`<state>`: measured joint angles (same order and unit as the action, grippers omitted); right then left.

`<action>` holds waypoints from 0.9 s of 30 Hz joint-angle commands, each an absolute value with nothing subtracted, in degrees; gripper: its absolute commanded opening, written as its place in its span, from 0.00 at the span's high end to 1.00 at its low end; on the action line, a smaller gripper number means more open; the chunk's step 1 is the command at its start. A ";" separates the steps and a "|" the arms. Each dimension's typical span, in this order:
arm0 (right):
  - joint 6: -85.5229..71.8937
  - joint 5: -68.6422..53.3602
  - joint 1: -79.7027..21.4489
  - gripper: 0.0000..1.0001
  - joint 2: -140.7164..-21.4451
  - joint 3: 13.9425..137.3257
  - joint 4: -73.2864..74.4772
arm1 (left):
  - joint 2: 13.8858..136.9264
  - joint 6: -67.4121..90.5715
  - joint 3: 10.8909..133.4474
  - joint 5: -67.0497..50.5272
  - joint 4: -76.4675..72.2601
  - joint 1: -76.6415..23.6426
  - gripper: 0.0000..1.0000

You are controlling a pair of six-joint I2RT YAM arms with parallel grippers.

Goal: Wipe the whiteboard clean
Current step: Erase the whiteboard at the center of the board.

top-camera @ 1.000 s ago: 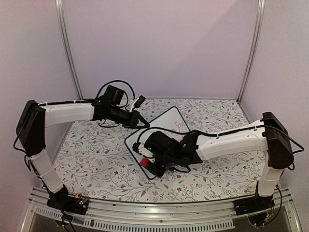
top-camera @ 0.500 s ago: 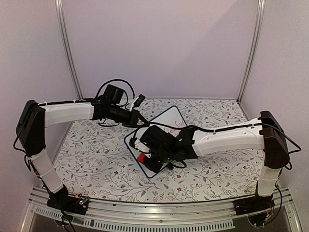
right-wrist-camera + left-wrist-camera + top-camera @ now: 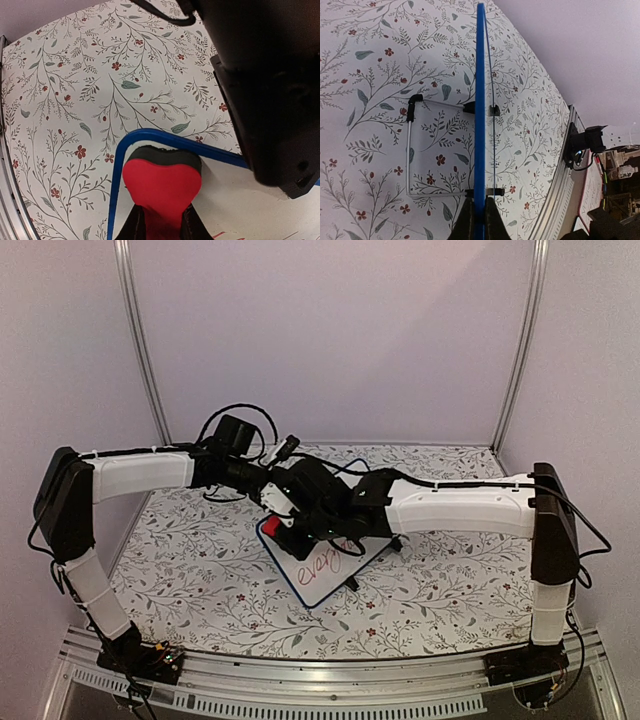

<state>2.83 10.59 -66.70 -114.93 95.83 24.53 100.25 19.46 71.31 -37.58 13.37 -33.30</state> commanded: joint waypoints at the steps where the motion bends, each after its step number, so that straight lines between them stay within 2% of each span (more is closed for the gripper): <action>1: 2.89 13.12 -64.44 0.91 -118.16 97.32 23.47 | 99.80 20.23 72.07 -39.24 14.95 -34.56 1.00; 27: -7.18 8.51 -64.43 0.91 -108.68 75.51 23.96 | 99.98 20.47 72.11 -39.46 14.95 -34.62 1.00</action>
<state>-4.69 8.03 -65.93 -108.31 79.24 20.51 100.27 19.31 71.31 -37.87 13.61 -33.17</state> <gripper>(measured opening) 0.187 0.025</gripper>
